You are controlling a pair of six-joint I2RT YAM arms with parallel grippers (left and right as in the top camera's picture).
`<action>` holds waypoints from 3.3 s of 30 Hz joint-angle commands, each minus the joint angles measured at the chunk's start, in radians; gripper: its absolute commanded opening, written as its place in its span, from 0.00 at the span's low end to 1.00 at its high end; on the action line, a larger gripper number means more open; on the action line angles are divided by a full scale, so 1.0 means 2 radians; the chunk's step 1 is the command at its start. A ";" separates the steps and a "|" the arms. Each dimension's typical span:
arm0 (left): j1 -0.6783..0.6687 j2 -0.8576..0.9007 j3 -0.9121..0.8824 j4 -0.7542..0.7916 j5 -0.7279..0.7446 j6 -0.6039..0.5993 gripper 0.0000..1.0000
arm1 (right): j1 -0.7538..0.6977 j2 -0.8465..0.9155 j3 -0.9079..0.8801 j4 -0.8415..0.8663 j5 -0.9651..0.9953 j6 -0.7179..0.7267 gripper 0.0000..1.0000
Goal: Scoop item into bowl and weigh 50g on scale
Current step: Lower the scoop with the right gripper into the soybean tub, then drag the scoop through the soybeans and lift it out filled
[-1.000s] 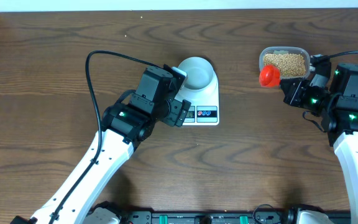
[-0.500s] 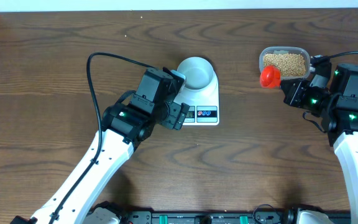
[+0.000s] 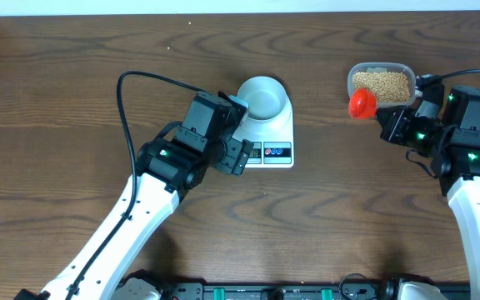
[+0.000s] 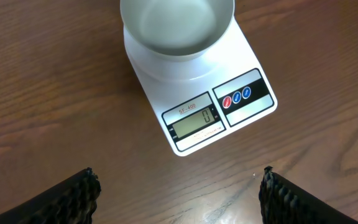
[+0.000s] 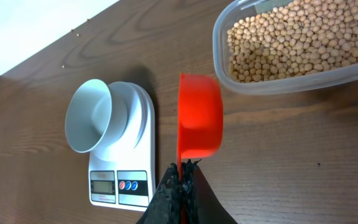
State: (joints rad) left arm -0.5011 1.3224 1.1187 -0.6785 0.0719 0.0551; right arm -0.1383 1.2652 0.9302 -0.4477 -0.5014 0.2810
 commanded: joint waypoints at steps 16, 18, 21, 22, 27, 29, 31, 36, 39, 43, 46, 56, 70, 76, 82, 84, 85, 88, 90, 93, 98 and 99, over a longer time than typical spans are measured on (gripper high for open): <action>0.002 0.004 0.000 -0.001 -0.006 -0.004 0.85 | -0.003 0.191 0.386 -0.292 0.101 -0.101 0.01; 0.002 0.004 0.000 -0.001 -0.006 -0.004 0.85 | -0.003 0.213 0.412 -0.303 0.112 -0.106 0.01; 0.002 0.004 0.000 -0.001 -0.006 -0.004 0.98 | -0.003 0.241 0.429 -0.299 0.126 -0.112 0.01; 0.002 0.004 0.000 -0.001 -0.006 -0.004 0.98 | -0.004 0.248 0.429 -0.295 0.127 -0.116 0.01; 0.002 0.004 0.000 -0.001 -0.006 -0.004 0.98 | -0.006 0.282 0.429 -0.276 0.130 -0.144 0.01; 0.002 0.004 0.000 -0.001 -0.006 -0.004 0.98 | -0.006 0.293 0.429 -0.271 0.131 -0.156 0.01; 0.002 0.004 0.000 -0.001 -0.006 -0.004 0.98 | -0.006 0.300 0.428 -0.265 0.134 -0.162 0.01; 0.002 0.004 0.000 -0.001 -0.006 -0.004 0.98 | -0.009 0.317 0.427 -0.253 0.137 -0.162 0.01; 0.002 0.004 0.000 -0.001 -0.006 -0.004 0.98 | -0.016 0.330 0.427 -0.255 0.137 -0.162 0.01; 0.002 0.004 0.000 -0.001 -0.006 -0.004 0.98 | -0.023 0.344 0.427 -0.257 0.132 -0.162 0.01; 0.002 0.004 0.000 -0.001 -0.006 -0.004 0.98 | -0.027 0.353 0.427 -0.257 0.128 -0.162 0.01; 0.002 0.004 0.000 -0.001 -0.006 -0.004 0.98 | -0.036 0.384 0.427 -0.259 0.059 -0.162 0.01; 0.002 0.004 0.000 -0.001 -0.006 -0.004 0.98 | -0.056 0.440 0.427 -0.266 -0.062 -0.162 0.01; 0.002 0.004 0.000 -0.001 -0.006 -0.004 0.98 | -0.076 0.456 0.427 -0.266 -0.104 -0.166 0.01; 0.002 0.004 0.000 -0.001 -0.006 -0.004 0.98 | -0.085 0.466 0.426 -0.266 -0.121 -0.166 0.01; 0.002 0.004 0.000 -0.001 -0.006 -0.004 0.98 | -0.084 0.474 0.426 -0.266 -0.129 -0.166 0.01; 0.002 0.004 0.000 -0.001 -0.006 -0.004 0.98 | -0.084 0.478 0.426 -0.266 -0.131 -0.166 0.01; 0.002 0.004 0.000 -0.001 -0.006 -0.004 0.98 | -0.083 0.490 0.426 -0.265 -0.141 -0.166 0.01; 0.002 0.004 0.000 -0.001 -0.006 -0.004 0.98 | -0.081 0.500 0.426 -0.264 -0.146 -0.165 0.01; 0.002 0.004 0.000 -0.001 -0.006 -0.004 0.98 | -0.078 0.514 0.426 -0.264 -0.146 -0.166 0.01; 0.002 0.004 0.000 -0.001 -0.006 -0.004 0.98 | -0.079 0.516 0.426 -0.265 -0.150 -0.166 0.01; 0.002 0.004 0.000 -0.001 -0.006 -0.004 0.98 | -0.081 0.516 0.426 -0.266 -0.154 -0.167 0.01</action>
State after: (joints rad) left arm -0.5011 1.3224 1.1187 -0.6800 0.0715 0.0490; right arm -0.3225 2.2322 1.7885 -0.9833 -0.8364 -0.0376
